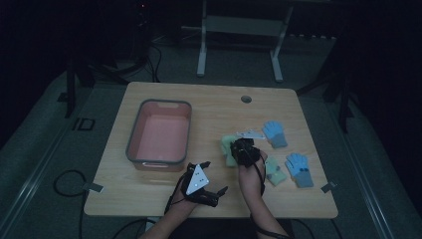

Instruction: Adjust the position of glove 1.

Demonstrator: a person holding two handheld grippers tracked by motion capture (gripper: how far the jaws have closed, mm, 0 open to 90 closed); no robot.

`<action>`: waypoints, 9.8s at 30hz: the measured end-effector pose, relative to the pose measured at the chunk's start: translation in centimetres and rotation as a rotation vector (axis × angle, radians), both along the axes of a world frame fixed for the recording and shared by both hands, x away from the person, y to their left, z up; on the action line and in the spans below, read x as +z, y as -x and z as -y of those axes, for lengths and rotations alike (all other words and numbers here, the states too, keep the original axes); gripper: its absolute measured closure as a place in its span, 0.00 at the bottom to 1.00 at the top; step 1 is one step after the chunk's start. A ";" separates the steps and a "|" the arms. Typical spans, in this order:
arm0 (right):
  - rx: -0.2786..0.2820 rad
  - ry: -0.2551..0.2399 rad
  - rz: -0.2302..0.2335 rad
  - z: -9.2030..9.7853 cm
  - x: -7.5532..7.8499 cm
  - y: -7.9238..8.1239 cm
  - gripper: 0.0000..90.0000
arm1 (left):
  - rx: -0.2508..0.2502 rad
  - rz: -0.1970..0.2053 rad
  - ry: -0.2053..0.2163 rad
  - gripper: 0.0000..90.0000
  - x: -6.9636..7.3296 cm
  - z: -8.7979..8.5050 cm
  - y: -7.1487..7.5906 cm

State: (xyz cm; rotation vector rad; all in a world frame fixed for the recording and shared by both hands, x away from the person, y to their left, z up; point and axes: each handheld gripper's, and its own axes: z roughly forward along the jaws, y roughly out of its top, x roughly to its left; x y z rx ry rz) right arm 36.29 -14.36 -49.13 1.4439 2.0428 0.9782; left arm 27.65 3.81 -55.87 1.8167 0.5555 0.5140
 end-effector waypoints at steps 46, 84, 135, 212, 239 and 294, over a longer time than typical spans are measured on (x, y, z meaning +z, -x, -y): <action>0.455 0.065 -0.043 10.3 0.2 -2.3 0.68 | -0.018 0.003 -0.009 0.01 0.0 0.1 0.0; 0.491 0.142 -0.107 14.8 -4.7 -1.2 0.85 | -0.014 0.007 -0.012 0.01 0.0 0.1 0.1; -0.105 0.048 -0.120 11.1 -4.2 -4.7 0.80 | -0.011 0.006 -0.002 0.01 0.0 0.1 0.0; 0.179 0.004 -0.060 5.5 3.3 0.0 0.93 | -0.002 0.014 -0.009 0.01 0.0 0.1 0.1; 0.120 0.036 -0.142 0.6 -2.4 -1.0 0.91 | 0.022 0.024 -0.020 0.01 0.0 0.4 0.3; 0.497 -0.125 -0.343 4.2 -4.7 -10.5 0.39 | -0.171 -0.047 -0.521 0.46 0.5 6.0 -7.7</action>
